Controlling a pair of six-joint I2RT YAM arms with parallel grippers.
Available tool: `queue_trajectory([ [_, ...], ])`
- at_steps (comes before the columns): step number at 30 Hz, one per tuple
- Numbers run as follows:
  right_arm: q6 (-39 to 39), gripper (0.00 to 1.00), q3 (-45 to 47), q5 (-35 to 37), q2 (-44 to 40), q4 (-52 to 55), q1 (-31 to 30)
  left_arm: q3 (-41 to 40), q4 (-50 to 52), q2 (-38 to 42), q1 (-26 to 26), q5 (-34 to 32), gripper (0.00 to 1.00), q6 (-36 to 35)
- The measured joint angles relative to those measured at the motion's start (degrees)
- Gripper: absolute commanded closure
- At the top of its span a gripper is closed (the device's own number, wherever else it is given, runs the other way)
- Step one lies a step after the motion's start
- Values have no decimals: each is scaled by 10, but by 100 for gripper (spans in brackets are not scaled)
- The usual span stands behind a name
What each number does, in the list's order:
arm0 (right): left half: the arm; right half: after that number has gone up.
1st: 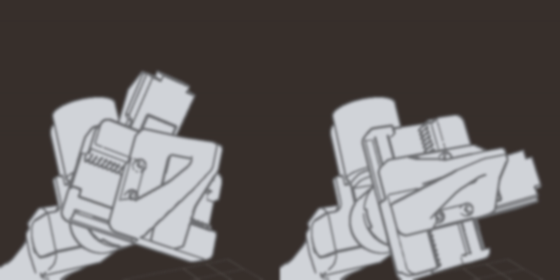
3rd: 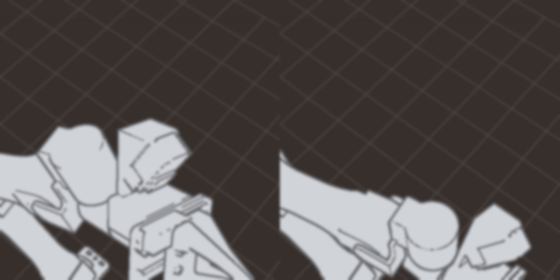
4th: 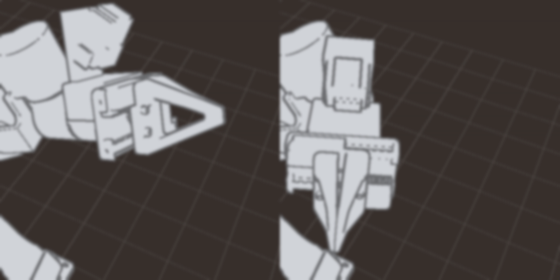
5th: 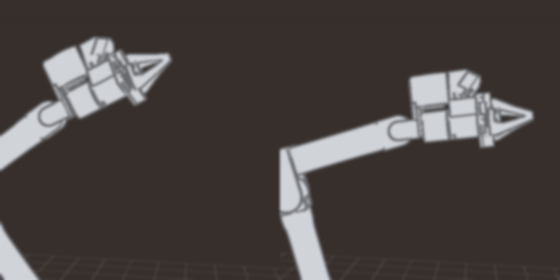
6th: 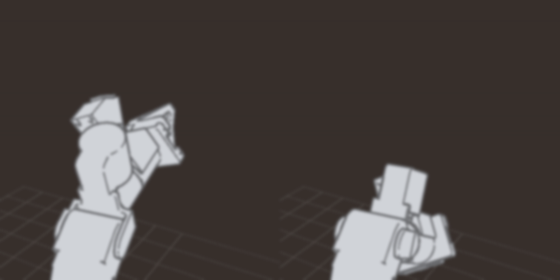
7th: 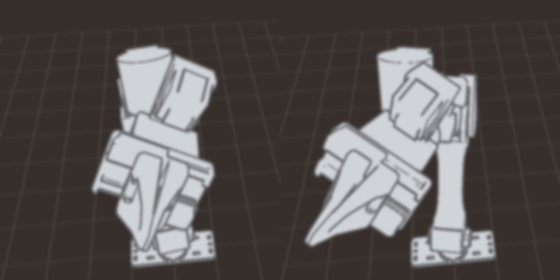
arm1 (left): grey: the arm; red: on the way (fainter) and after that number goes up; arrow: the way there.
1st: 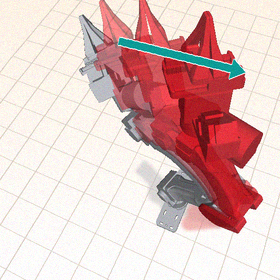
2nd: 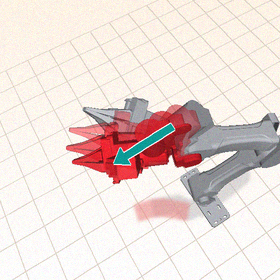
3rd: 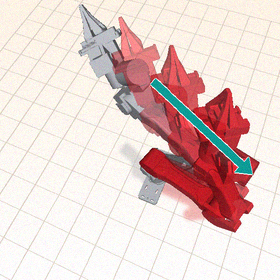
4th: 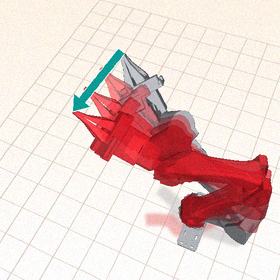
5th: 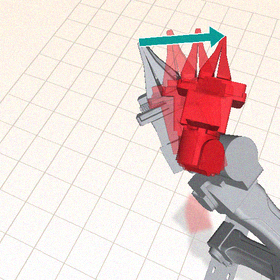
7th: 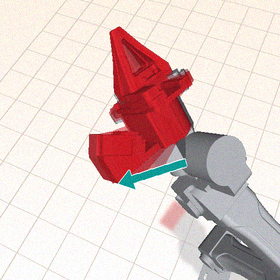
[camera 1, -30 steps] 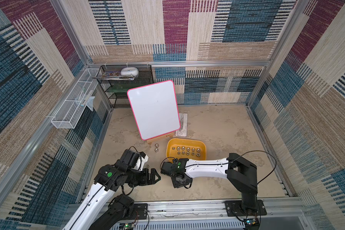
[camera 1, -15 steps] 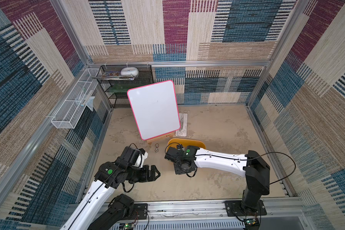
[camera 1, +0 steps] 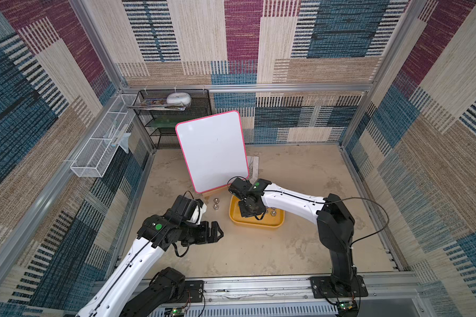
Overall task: Put the nuts on the desktop into the storage box
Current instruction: Place the nut in the storage box.
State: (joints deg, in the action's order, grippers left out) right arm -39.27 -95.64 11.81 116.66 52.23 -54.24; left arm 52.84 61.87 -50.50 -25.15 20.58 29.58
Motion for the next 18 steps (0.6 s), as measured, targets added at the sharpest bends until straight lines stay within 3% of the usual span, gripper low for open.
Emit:
queue_trajectory([
  [18, 71, 73, -92, -39, 115, -17, 26, 5, 0, -1, 31, -71, 0, 0],
])
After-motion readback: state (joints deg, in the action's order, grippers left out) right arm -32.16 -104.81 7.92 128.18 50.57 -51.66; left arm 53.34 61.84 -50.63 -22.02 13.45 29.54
